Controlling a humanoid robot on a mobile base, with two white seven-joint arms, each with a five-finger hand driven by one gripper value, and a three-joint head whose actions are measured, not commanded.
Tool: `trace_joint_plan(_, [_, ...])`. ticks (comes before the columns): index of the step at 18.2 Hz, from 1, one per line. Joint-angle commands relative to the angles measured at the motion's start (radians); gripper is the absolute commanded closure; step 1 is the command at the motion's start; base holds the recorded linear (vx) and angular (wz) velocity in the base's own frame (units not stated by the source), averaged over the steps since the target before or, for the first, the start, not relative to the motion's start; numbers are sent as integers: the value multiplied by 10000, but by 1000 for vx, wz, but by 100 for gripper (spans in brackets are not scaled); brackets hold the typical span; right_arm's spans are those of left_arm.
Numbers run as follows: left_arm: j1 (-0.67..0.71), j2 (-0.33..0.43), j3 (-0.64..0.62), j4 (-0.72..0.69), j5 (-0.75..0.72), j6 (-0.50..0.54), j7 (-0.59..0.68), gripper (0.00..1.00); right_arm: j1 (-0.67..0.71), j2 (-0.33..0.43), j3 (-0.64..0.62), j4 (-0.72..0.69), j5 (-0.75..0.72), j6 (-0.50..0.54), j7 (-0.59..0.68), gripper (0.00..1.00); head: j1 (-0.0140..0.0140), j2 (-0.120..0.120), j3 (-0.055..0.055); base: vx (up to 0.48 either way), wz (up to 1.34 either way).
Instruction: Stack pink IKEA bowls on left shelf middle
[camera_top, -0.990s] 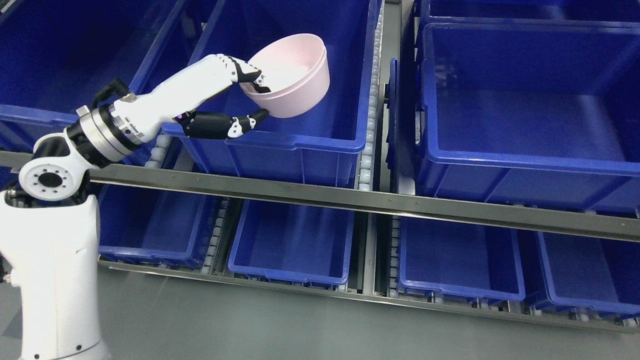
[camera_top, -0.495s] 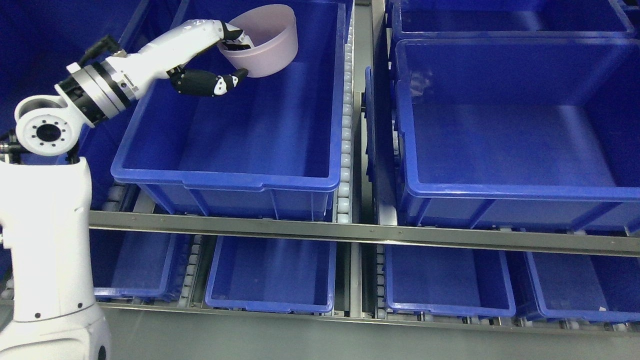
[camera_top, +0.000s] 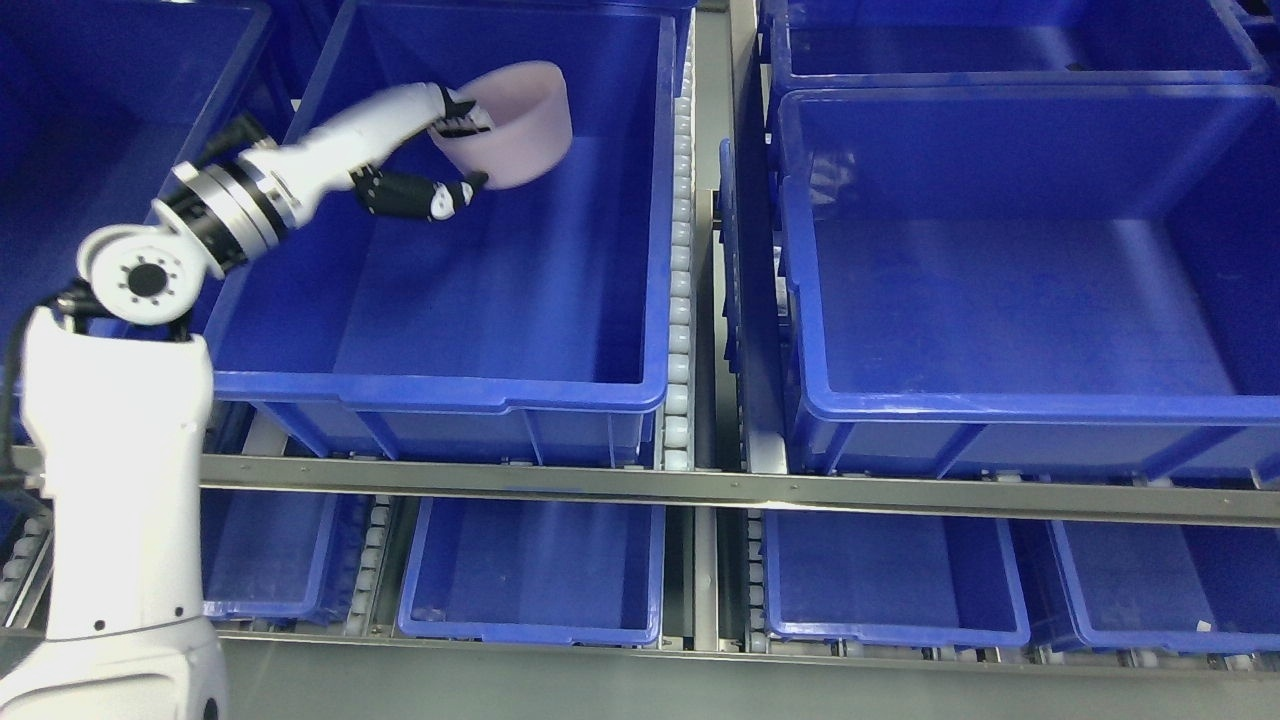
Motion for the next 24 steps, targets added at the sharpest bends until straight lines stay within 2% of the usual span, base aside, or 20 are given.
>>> trace_joint_plan(1, [596, -1209, -364, 941, -62, 67, 20, 85, 14, -175, -107, -337, 0, -7, 6, 0, 0, 0, 0, 12, -25])
trace_joint_plan(2, [565, -1348, -333, 941, -47, 97, 35, 82, 14, -175, -107, -337, 0, -7, 6, 0, 0, 0, 0, 12, -25])
trace_joint_plan(3, [550, -1410, -272, 941, -62, 189, 66, 72, 14, -175, -107, -337, 0, -7, 6, 0, 0, 0, 0, 1, 24])
trace_joint_plan(4, [504, -1365, -256, 941, -77, 251, 157, 51, 14, -175, -107, -337, 0, -7, 6, 0, 0, 0, 0, 1, 24])
trace_joint_plan(5, [519, -1395, -241, 865, -47, 251, 325, 41, 14, -175, -107, -337, 0, -7, 6, 0, 0, 0, 0, -5, 28])
trace_joint_plan(7, [488, -1410, -27, 697, 15, 251, 952, 25, 14, -175, -107, -337, 0, -7, 6, 0, 0, 0, 0, -2, 14])
trace_joint_plan(9, [366, -1441, 569, 543, 30, 282, 1979, 15, 14, -175, -107, -337, 0, -7, 6, 0, 0, 0, 0, 0, 0])
trace_joint_plan(12, [-200, -1558, 1673, 557, 807, 647, 2962, 11, 14, -175, -107, -337, 0, -7, 6, 0, 0, 0, 0, 0, 0])
trace_joint_plan(15, [-570, -1558, 2321, 527, 3427, 2043, 4752, 8, 14, -175, -107, -337, 0, -7, 6, 0, 0, 0, 0, 0, 0])
trace_joint_plan(16, [-540, -1558, 2291, 345, 3785, 2729, 5671, 1, 14, -175, -107, -337, 0, -7, 6, 0, 0, 0, 0, 0, 0])
trace_joint_plan(17, [-433, -1558, 2260, -82, 4001, 3587, 6516, 0, 30, -175, -107, -337, 0, -7, 6, 0, 0, 0, 0, 0, 0])
trace_joint_plan(20, [11, -1558, 1878, -1508, 5045, 5109, 6816, 0, 14, -175, -107, -337, 0, -7, 6, 0, 0, 0, 0, 0, 0])
trace_joint_plan(22, [547, -1558, 1480, -1926, 5046, 5145, 6816, 0, 14, -175, -107, -337, 0, -7, 6, 0, 0, 0, 0, 0, 0])
trace_joint_plan(24, [1176, -1558, 1081, -2035, 5046, 4458, 6923, 0, 15, -175, -107, -337, 0, -7, 6, 0, 0, 0, 0, 0, 0])
